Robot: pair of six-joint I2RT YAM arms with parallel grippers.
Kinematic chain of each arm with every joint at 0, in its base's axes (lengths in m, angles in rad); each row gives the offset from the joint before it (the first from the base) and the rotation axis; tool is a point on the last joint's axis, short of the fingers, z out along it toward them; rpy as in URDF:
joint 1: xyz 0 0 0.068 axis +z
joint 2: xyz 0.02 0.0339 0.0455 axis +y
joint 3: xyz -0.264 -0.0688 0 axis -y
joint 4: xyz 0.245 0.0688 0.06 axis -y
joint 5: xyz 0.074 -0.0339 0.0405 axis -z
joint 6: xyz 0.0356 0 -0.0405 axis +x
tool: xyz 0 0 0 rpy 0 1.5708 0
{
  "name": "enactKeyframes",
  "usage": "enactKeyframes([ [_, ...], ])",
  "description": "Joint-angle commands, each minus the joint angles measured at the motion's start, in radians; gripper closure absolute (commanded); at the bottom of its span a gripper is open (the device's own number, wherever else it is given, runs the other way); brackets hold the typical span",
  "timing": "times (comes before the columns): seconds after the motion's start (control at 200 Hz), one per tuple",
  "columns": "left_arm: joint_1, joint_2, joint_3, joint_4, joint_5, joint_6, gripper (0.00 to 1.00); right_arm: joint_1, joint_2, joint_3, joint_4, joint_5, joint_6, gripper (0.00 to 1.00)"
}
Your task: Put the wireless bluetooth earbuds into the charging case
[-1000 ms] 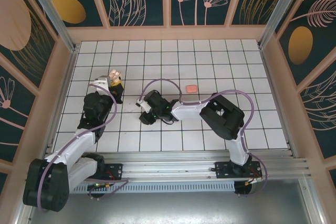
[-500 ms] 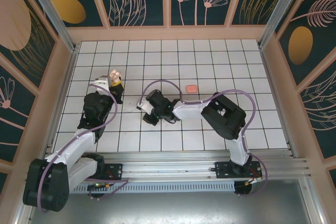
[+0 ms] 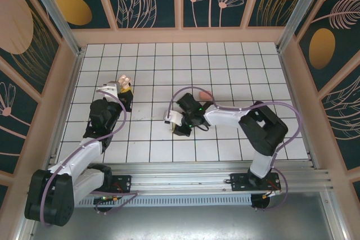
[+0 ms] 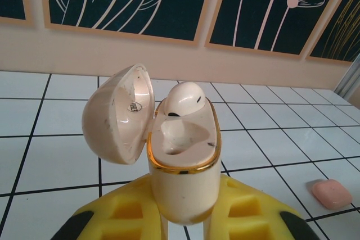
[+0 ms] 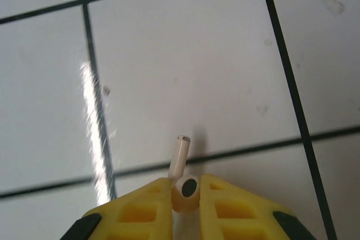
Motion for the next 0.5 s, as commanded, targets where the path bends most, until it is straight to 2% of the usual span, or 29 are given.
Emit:
enactKeyframes([
  [0.0,0.007,-0.004,0.016,0.012,0.028,0.022,0.97,-0.029,-0.072,-0.020,-0.111,-0.041,-0.171,0.85],
  [0.215,0.006,-0.005,0.010,0.019,0.039,0.016,0.97,-0.065,-0.057,-0.019,-0.236,0.039,-0.341,0.84],
  [0.395,0.007,-0.007,0.013,0.015,0.044,0.017,0.97,-0.082,-0.013,0.015,-0.250,0.062,-0.386,0.84],
  [0.495,0.008,-0.009,0.016,0.010,0.042,0.027,0.97,-0.083,0.001,0.039,-0.270,0.049,-0.389,0.79],
])
